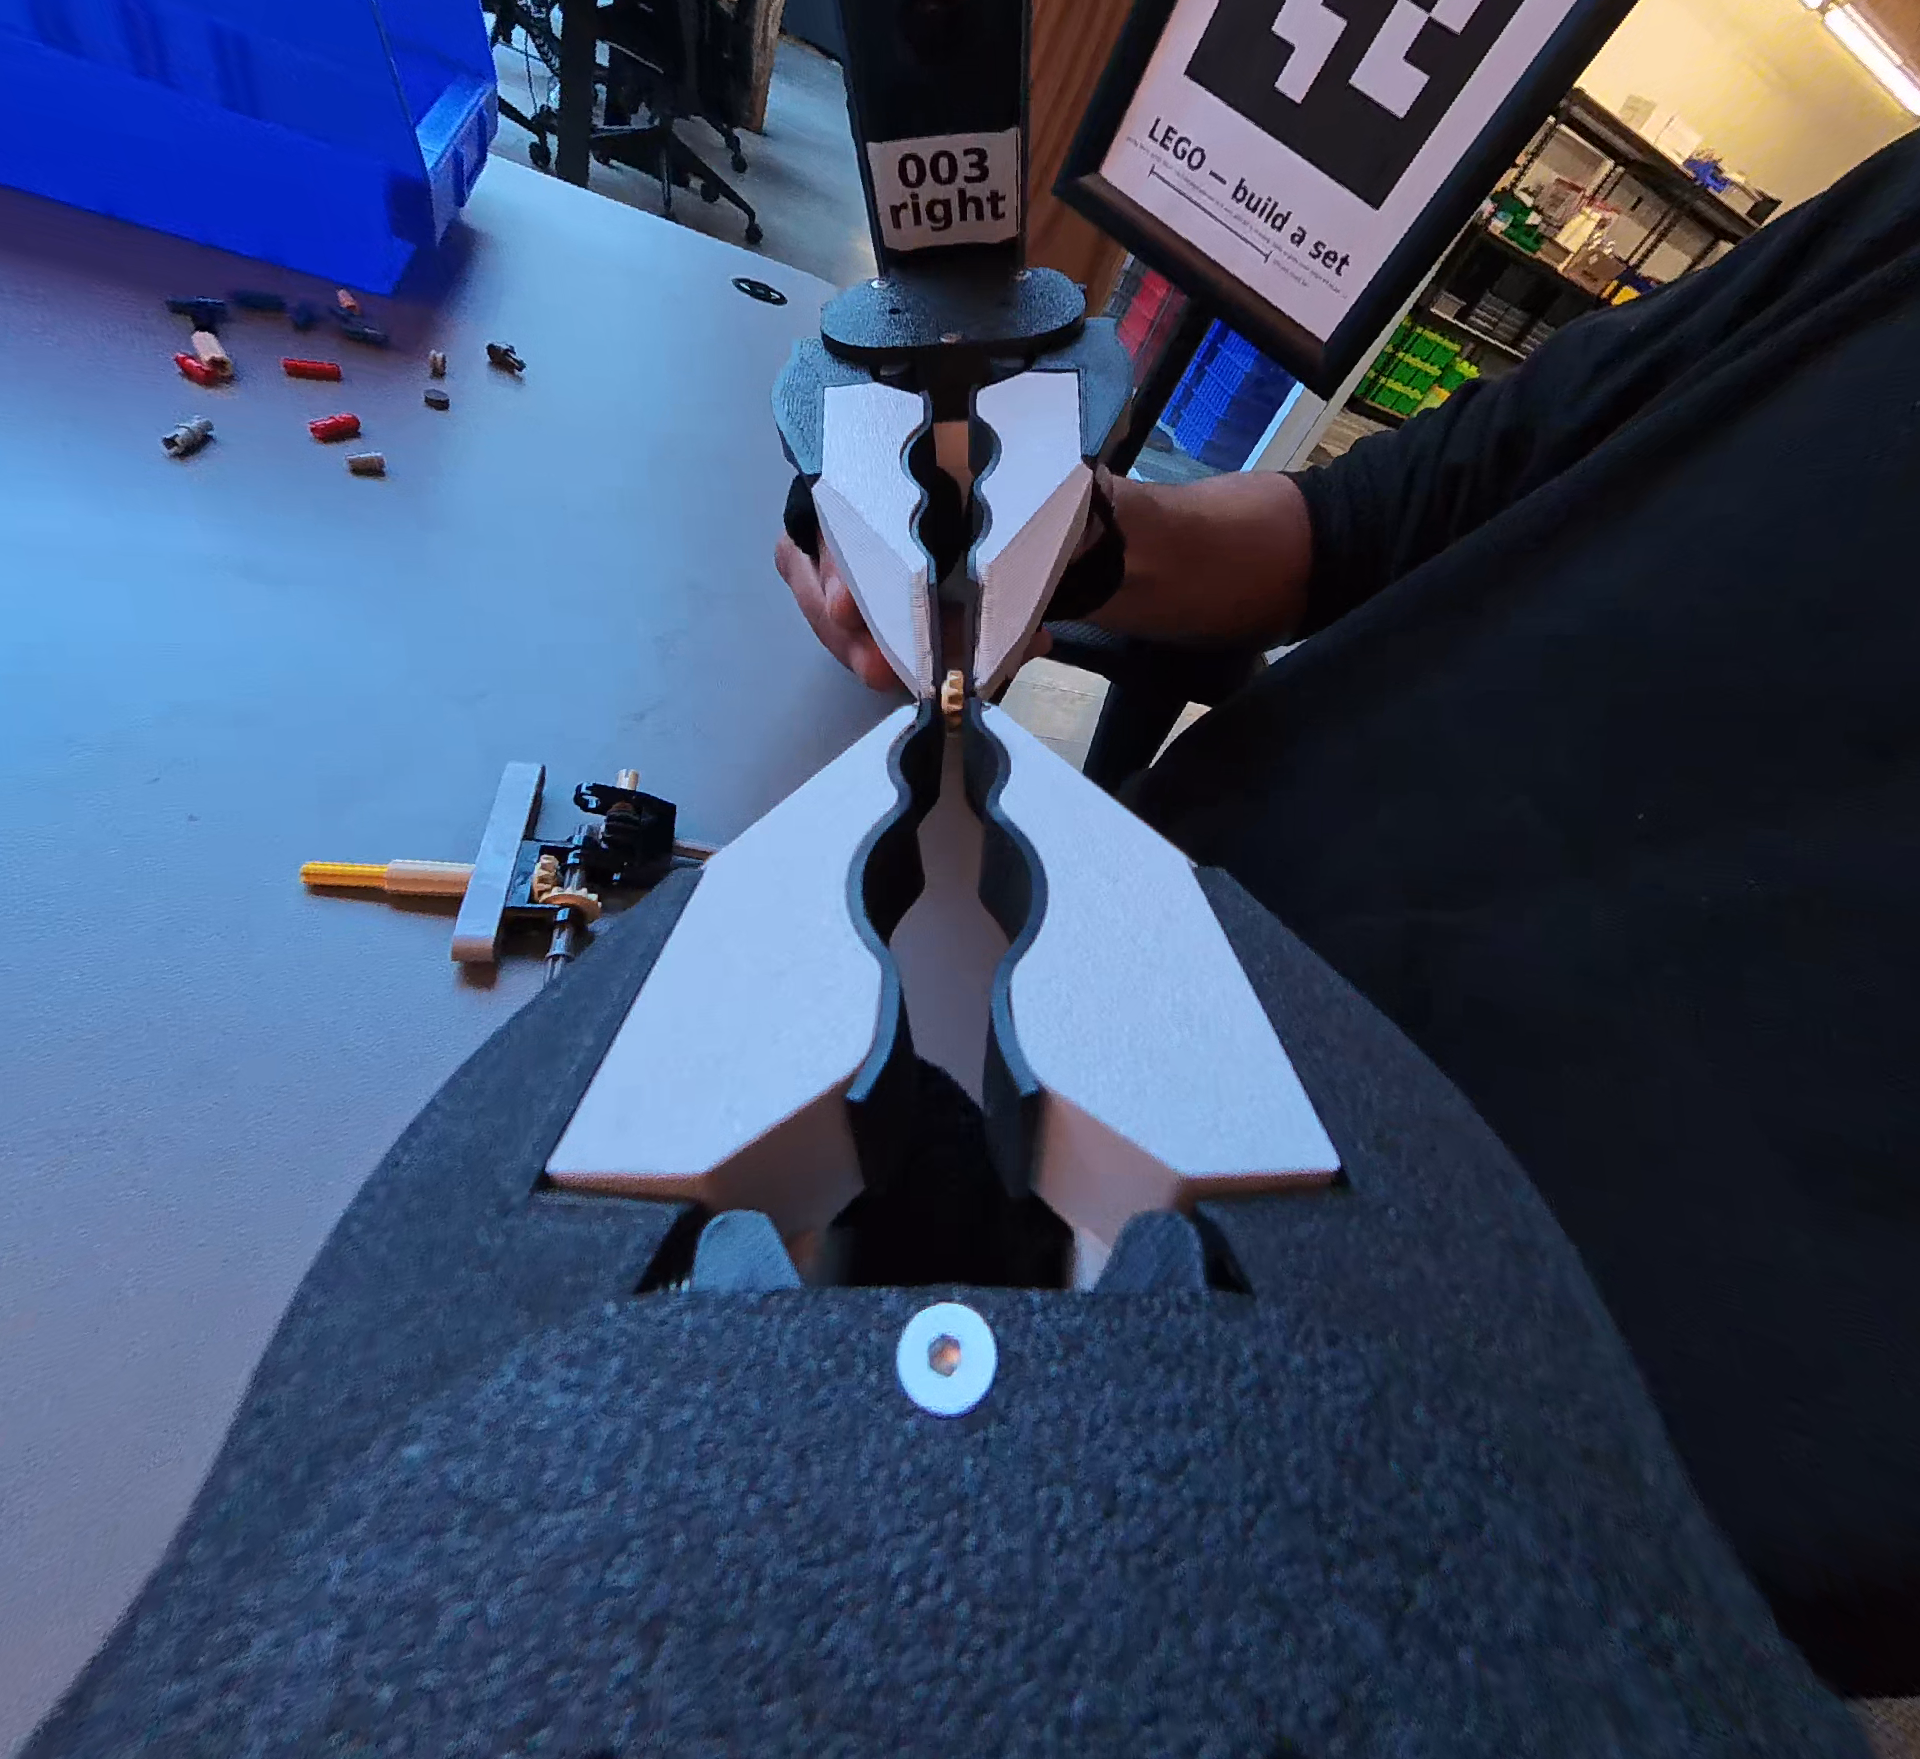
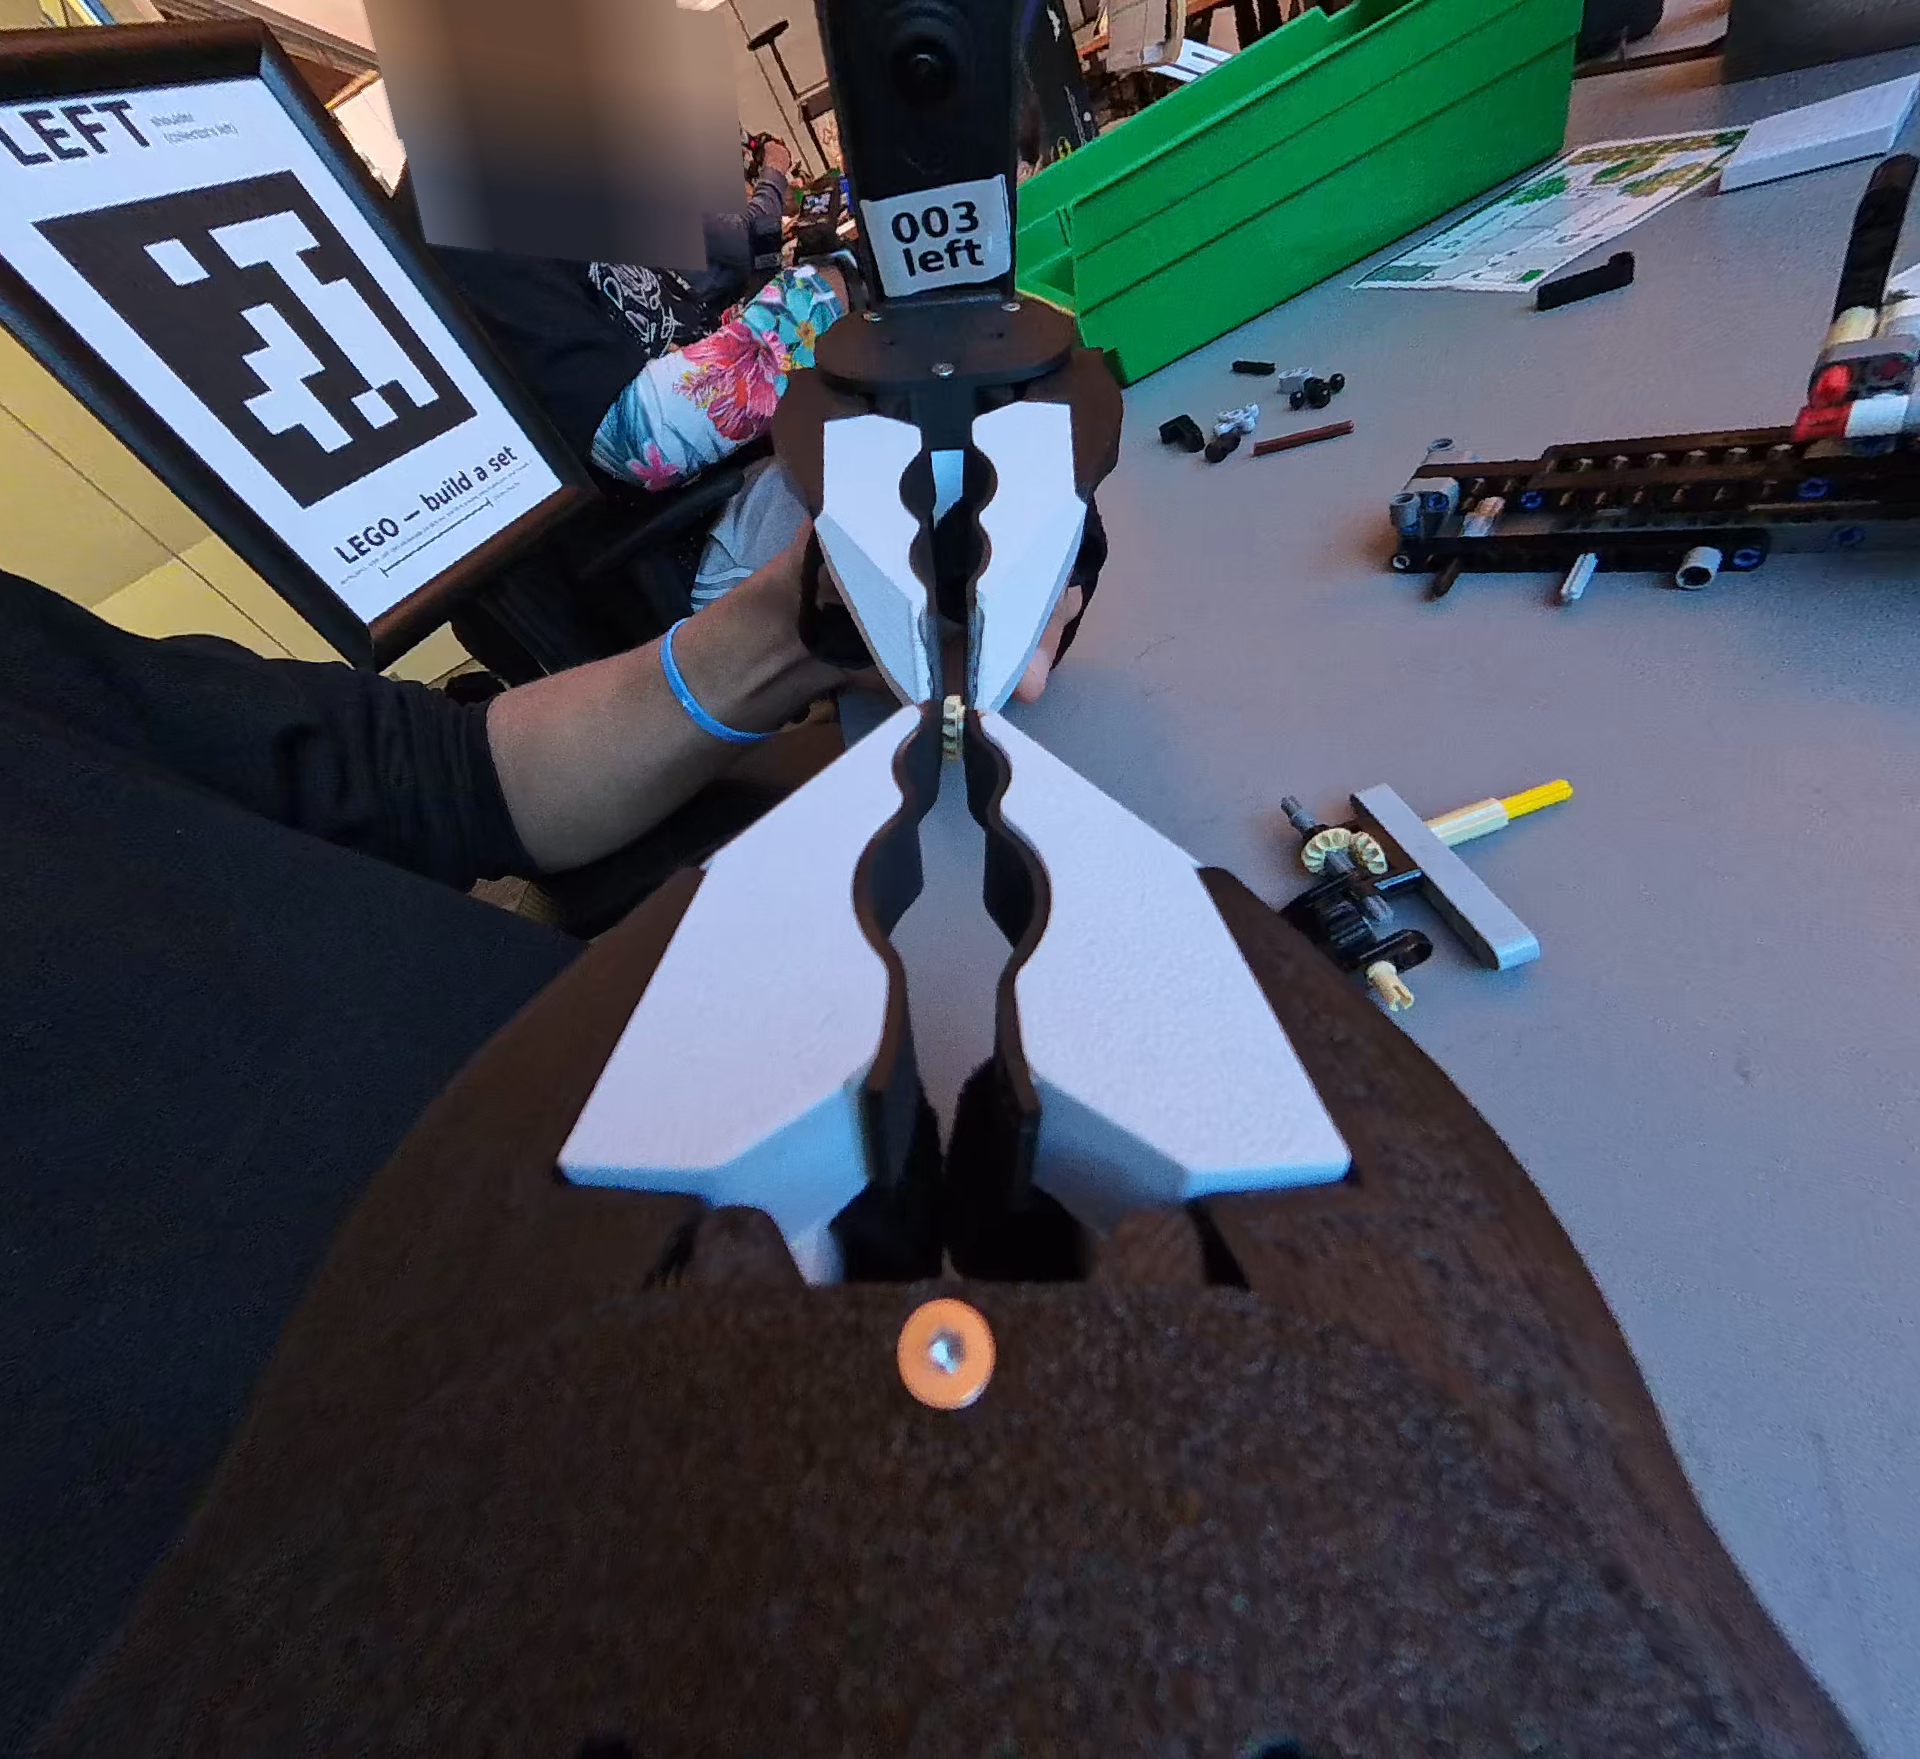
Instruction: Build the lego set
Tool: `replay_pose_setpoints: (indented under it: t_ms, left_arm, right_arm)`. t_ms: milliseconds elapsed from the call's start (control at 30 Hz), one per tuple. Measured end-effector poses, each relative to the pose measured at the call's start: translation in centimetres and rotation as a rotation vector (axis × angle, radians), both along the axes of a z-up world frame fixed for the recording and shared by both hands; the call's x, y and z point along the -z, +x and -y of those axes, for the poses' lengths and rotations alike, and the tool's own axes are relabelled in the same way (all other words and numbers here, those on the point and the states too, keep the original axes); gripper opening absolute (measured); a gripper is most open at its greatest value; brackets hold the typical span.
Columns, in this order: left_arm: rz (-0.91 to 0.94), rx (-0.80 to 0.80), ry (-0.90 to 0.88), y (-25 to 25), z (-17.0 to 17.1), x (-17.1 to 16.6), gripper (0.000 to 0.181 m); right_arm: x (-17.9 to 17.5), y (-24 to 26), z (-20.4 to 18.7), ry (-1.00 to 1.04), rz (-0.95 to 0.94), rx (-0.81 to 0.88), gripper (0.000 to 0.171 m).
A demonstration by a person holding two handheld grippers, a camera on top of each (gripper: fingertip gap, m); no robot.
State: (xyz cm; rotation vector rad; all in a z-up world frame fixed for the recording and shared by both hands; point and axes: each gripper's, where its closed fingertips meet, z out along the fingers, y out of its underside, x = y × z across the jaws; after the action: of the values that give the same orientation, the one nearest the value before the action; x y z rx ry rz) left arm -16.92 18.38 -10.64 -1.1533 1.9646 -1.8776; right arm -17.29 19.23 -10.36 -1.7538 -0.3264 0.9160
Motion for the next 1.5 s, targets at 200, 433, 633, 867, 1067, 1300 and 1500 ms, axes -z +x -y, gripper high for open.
replay_pose_setpoints:
  t_ms: [200, 433, 633, 867, 1067, 1300, 1500]
  left_arm:
    - [-0.012, 0.017, 0.036, -0.3, 0.2, 0.5, 0.001]
    - [-0.014, 0.02, 0.044, -0.3, 0.2, 0.6, 0.001]
    - [-0.019, 0.023, 0.055, -0.4, 0.3, 0.7, 0.001]
    - [-0.014, 0.029, 0.048, -0.6, 0.3, 0.6, 0.0]
    - [-0.023, 0.032, 0.06, -0.7, 0.3, 0.8, 0.001]
    - [-0.028, 0.039, 0.066, -0.8, 0.4, 1.0, 0.001]
    - [-0.029, 0.041, 0.065, -0.8, 0.4, 1.0, 0.0]
  right_arm:
    - [0.4, -0.2, 0.2, -0.021, 0.006, -0.023, 0.003]
    - [0.5, -0.2, 0.3, -0.026, 0.011, -0.032, 0.003]
    - [0.7, -0.3, 0.4, -0.034, 0.013, -0.041, 0.003]
    - [1.0, -0.4, 0.6, -0.043, 0.028, -0.059, 0.004]
    - [1.0, -0.5, 0.6, -0.041, 0.033, -0.061, 0.003]
    - [0.8, -0.5, 0.7, -0.039, 0.007, -0.071, 0.002]
    - [1.0, -0.5, 0.7, -0.049, 0.016, -0.073, 0.003]
